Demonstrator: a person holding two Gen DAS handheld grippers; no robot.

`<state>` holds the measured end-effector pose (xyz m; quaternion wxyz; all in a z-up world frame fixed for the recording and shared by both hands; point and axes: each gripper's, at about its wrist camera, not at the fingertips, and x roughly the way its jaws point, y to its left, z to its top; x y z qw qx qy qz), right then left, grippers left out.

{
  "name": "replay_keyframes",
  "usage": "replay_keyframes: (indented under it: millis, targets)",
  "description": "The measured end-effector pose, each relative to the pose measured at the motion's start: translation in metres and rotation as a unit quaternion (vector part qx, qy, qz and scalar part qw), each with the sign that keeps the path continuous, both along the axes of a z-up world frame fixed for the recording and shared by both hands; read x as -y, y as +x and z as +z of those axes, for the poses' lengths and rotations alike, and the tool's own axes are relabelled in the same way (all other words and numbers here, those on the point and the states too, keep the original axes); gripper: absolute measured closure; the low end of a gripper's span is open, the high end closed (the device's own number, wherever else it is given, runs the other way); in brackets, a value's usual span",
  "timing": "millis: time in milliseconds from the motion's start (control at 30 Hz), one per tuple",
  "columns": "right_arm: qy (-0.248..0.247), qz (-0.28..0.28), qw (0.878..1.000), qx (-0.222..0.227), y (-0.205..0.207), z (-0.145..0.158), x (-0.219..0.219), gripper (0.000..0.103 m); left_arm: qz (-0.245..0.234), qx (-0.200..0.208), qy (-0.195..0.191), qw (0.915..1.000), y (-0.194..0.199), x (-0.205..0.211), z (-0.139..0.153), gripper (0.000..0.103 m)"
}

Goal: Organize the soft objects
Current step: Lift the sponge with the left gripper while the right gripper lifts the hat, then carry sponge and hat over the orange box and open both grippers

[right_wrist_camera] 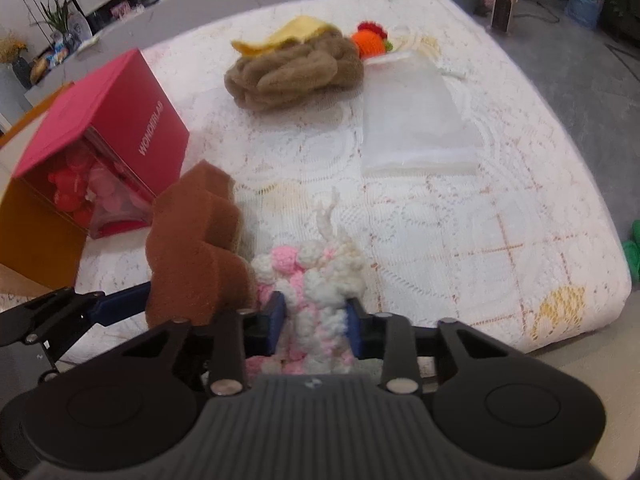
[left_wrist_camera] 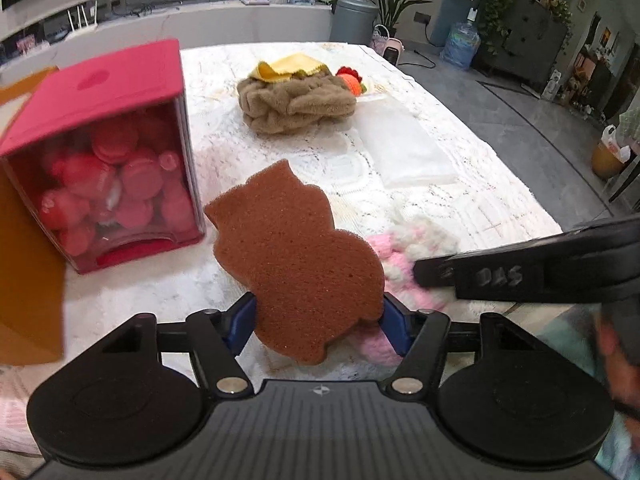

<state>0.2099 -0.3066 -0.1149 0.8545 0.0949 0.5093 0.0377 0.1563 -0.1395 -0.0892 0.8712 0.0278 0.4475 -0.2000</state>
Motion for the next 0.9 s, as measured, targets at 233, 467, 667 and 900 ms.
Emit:
replay_keyframes:
  millis: [233,467,667,900]
  targets:
    - [0.021,-0.008,0.999,0.024,-0.008,0.009,0.007,0.088,-0.004,0.031,0.005,0.9995,-0.014,-0.004,0.014,0.033]
    - [0.016,-0.022,0.998,0.051,-0.028,0.026,0.008,0.088,-0.007,0.055,-0.005,0.9985,-0.033,-0.013,0.037,0.033]
    - [0.011,-0.01,0.997,0.074,-0.048,0.045,0.0,0.088,0.004,0.075,-0.009,0.9971,-0.047,-0.028,0.057,0.033]
    - [0.036,0.026,0.993,0.11,-0.062,0.077,-0.027,0.088,0.035,0.099,-0.002,0.9945,-0.057,-0.06,0.082,0.033]
